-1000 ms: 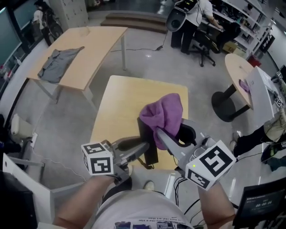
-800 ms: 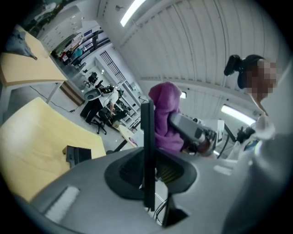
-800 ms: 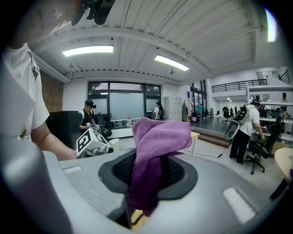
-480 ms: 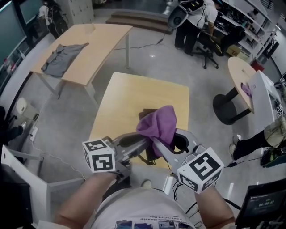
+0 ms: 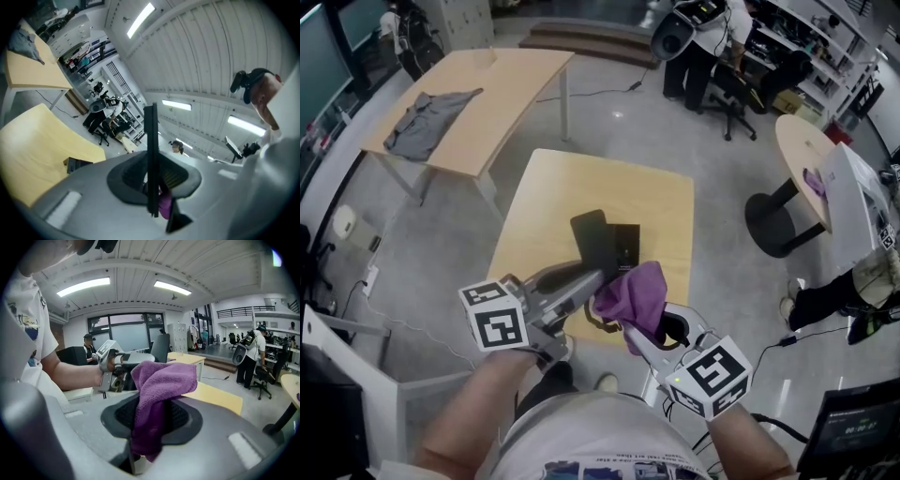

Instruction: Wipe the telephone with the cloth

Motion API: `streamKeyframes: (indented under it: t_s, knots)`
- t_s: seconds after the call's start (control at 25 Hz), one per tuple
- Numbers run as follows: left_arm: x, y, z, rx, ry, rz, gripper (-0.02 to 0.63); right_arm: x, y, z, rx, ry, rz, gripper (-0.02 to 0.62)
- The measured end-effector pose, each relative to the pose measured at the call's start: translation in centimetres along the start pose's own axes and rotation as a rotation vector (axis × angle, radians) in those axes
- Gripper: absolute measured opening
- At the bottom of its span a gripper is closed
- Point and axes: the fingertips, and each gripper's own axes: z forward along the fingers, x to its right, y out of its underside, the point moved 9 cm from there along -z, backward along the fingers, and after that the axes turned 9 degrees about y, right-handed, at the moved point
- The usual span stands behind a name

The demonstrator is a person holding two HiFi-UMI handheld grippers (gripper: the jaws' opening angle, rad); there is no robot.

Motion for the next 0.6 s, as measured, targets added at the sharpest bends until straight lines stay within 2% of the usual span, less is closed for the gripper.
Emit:
streamKeyframes:
  t_s: [0.2, 0.44, 0.6]
  knots:
    - [-0.3, -0.2, -0.2, 0.0, -0.007, 0.003, 0.083, -0.1, -0.2, -0.8, 0.009, -0.001, 0.0, 0.115]
    - [-0.1, 0.6, 0.4, -0.037, -0.012, 0.005, 0.083, 1.1, -6.2, -1.4, 0.139, 0.033, -0.058, 0.115]
    - [-0.2, 1.6, 0.6, -0.074, -0.007, 0.017, 0.083, 1.4, -8.8, 0.4, 0.172, 0.042, -0.078, 0.115]
